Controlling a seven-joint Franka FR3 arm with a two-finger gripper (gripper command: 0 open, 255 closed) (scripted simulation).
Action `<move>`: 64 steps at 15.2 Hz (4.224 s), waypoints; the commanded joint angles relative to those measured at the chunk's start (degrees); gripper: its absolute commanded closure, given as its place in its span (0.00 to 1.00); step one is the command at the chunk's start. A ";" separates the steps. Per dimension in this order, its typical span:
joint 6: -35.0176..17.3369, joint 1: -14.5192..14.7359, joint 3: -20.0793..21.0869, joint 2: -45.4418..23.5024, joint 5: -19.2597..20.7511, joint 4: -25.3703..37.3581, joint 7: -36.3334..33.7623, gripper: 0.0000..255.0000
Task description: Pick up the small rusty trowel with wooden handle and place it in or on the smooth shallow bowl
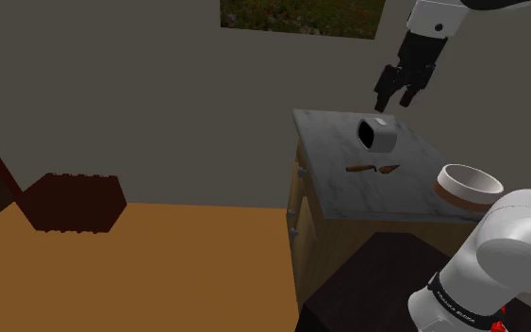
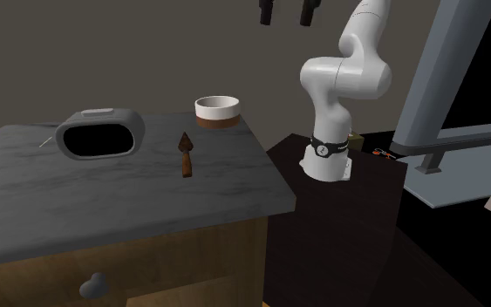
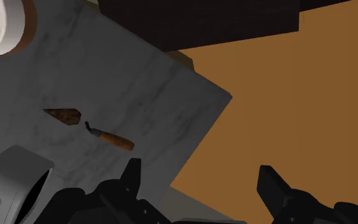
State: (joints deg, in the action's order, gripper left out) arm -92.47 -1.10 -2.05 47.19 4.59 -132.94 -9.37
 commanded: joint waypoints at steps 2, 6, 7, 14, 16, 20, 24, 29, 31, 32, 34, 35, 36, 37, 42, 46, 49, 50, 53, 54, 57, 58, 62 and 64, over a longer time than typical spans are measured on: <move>-1.12 0.30 -1.28 0.79 0.86 -1.87 2.57 0.00; -5.78 1.32 -6.89 2.92 4.79 -8.39 12.83 0.00; -7.01 1.50 -8.39 3.17 5.87 -9.77 15.42 0.00; -16.77 2.59 -20.05 1.12 13.91 -16.45 33.61 0.00; -19.98 3.11 -23.73 -0.79 16.13 -17.32 38.83 0.00; -26.92 4.99 -31.48 -6.38 19.81 -17.66 49.35 0.00; -34.37 8.74 -39.97 -14.06 21.58 -16.20 60.30 0.00; -44.01 17.90 -52.91 -26.28 18.38 -12.29 76.18 0.00; -47.13 22.48 -58.12 -31.11 14.77 -10.68 82.72 0.00; -48.16 23.19 -58.96 -32.06 14.02 -10.91 83.29 0.00; -50.26 24.79 -60.74 -34.13 12.15 -11.33 84.68 0.00; -51.31 25.71 -61.71 -35.24 11.01 -11.53 85.51 0.00; -52.37 26.73 -62.74 -36.41 9.70 -11.71 86.47 0.00; -53.43 27.85 -63.84 -37.67 8.16 -11.89 87.59 0.00; -55.09 29.80 -65.65 -39.90 5.12 -12.14 89.79 0.00; -55.09 29.81 -65.65 -39.90 5.10 -12.14 89.80 0.00; -55.09 29.81 -65.65 -39.90 5.11 -12.14 89.80 1.00; -55.09 29.80 -65.64 -39.89 5.12 -12.15 89.79 1.00; -55.08 29.79 -65.64 -39.88 5.13 -12.14 89.79 1.00; -55.07 29.80 -65.65 -39.89 5.11 -12.12 89.80 1.00; -54.04 28.73 -64.65 -38.58 6.96 -11.90 88.45 1.00; -52.99 27.74 -63.67 -37.36 8.51 -11.64 87.30 1.00; -48.81 24.53 -60.17 -33.27 12.79 -10.50 84.09 1.00; -46.77 23.27 -58.62 -31.56 14.16 -9.87 83.03 1.00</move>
State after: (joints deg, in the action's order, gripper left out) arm -140.28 22.61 -61.31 14.95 18.21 -143.28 74.11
